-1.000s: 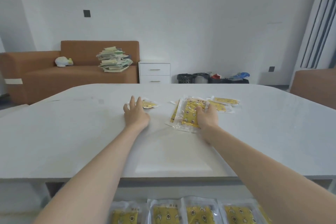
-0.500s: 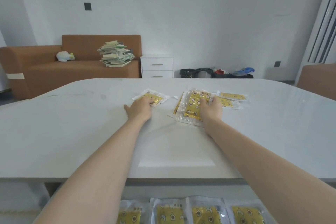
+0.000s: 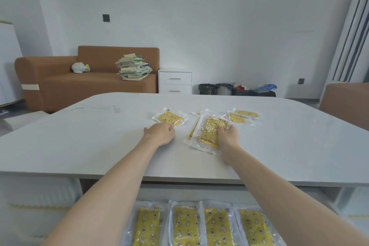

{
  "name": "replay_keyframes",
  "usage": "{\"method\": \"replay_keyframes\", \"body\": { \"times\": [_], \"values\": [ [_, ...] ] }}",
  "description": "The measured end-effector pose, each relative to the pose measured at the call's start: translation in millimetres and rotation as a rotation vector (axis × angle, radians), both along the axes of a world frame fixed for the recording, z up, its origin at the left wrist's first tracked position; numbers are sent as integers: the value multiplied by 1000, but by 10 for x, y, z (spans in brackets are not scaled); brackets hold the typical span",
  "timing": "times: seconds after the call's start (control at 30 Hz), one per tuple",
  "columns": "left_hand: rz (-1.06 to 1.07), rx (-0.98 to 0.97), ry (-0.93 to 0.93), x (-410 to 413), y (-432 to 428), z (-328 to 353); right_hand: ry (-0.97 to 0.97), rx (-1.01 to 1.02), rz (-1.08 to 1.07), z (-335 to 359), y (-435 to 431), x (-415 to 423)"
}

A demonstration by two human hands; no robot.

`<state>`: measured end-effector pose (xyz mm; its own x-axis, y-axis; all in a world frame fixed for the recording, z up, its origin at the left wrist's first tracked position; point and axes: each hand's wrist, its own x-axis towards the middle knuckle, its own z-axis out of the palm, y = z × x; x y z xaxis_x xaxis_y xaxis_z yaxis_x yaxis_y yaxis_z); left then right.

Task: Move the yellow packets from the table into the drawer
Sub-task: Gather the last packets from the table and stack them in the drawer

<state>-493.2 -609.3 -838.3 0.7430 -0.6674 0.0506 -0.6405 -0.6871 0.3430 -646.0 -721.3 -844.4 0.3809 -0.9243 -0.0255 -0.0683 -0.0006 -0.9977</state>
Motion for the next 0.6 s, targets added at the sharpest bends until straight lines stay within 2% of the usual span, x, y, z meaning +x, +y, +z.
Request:
{"method": "replay_keyframes", "body": {
  "times": [0.2, 0.3, 0.5, 0.6],
  "values": [
    [-115, -212, -44, -363, 476, -73, 7, 39, 15, 29, 128, -204],
    [-129, -312, -2, -497, 648, -64, 4, 30, 21, 47, 193, -292],
    [141, -513, 93, -538, 661, -25, 103, -135, 28, 48, 254, -409],
    [257, -369, 83, -618, 437, -38, 142, -187, 71, 44, 268, -399]
  ]
}}
